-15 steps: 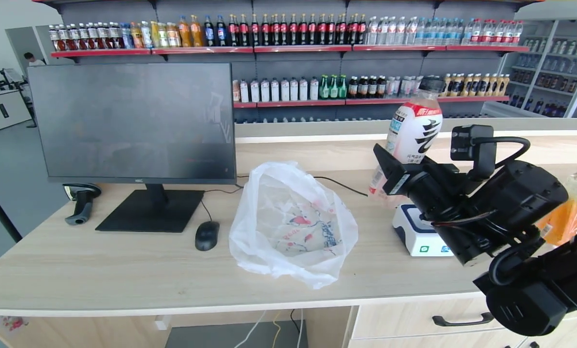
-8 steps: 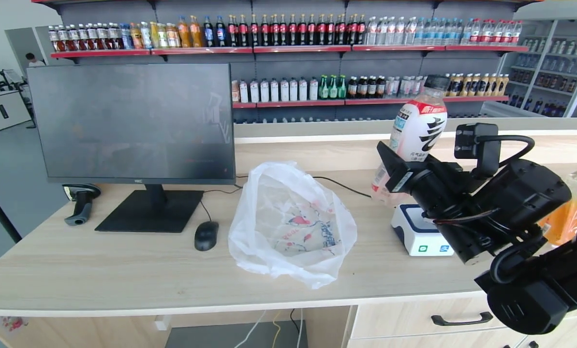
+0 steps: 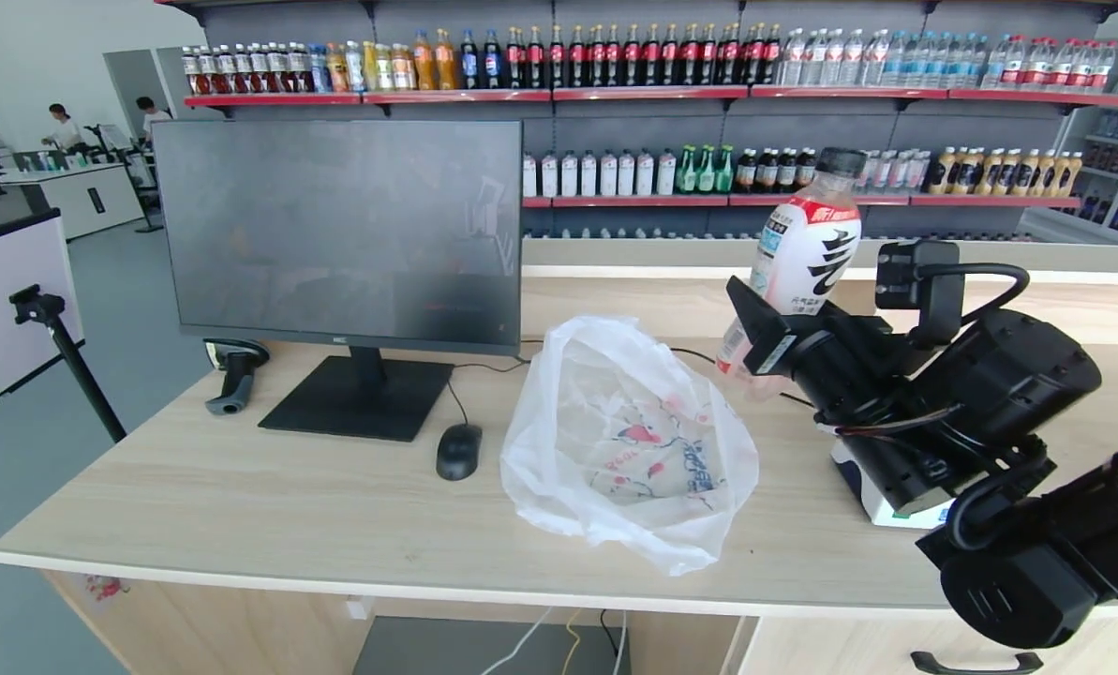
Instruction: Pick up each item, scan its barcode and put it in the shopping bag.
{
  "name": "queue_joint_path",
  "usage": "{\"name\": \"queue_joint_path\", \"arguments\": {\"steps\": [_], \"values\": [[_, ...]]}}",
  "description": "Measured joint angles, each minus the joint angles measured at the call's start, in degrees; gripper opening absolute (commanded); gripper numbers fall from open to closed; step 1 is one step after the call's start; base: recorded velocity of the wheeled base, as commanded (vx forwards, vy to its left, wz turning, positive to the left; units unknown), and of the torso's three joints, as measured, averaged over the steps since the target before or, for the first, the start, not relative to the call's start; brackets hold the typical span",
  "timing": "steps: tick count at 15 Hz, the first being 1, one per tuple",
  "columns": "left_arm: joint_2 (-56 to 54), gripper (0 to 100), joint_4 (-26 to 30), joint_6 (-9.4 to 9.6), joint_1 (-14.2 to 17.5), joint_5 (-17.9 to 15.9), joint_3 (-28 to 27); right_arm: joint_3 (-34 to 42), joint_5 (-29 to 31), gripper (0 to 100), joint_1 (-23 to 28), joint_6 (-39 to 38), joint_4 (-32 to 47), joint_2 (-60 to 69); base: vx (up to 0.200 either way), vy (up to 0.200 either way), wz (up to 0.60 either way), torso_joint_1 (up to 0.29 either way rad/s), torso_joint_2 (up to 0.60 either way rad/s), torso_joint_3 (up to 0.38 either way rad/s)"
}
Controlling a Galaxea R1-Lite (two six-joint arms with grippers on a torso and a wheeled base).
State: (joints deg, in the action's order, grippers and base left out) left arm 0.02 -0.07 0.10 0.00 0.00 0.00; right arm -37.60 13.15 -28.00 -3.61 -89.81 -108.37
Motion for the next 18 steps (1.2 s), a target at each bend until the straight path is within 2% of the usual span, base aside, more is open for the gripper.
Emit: {"name": "queue_joint_path", "arguments": {"steps": [3,7,13,18], "values": [[0.0,100,0.0,-0.02,0.0,0.0,0.0,-1.46,-0.38,0,-0.16,-0.46,-0.18,-1.27,0.0,0.0,0.0,0.0,0.0,0.0],[0.0,100,-0.04,0.0,0.0,0.0,0.0,-8.46,-3.22,0,-0.6,-0.29,-0.21,-7.19,0.0,0.0,0.0,0.0,0.0,0.0],[0.0,100,-0.09,0.0,0.0,0.0,0.0,-15.29,-4.16,0,-0.74,-1.15,-0.24,-16.59,0.0,0.0,0.0,0.0,0.0,0.0],[0.0,100,-0.35,0.04,0.0,0.02,0.0,-23.31,-9.28,0,-1.97,-1.67,-0.11,-24.37,0.0,0.0,0.0,0.0,0.0,0.0]]}}
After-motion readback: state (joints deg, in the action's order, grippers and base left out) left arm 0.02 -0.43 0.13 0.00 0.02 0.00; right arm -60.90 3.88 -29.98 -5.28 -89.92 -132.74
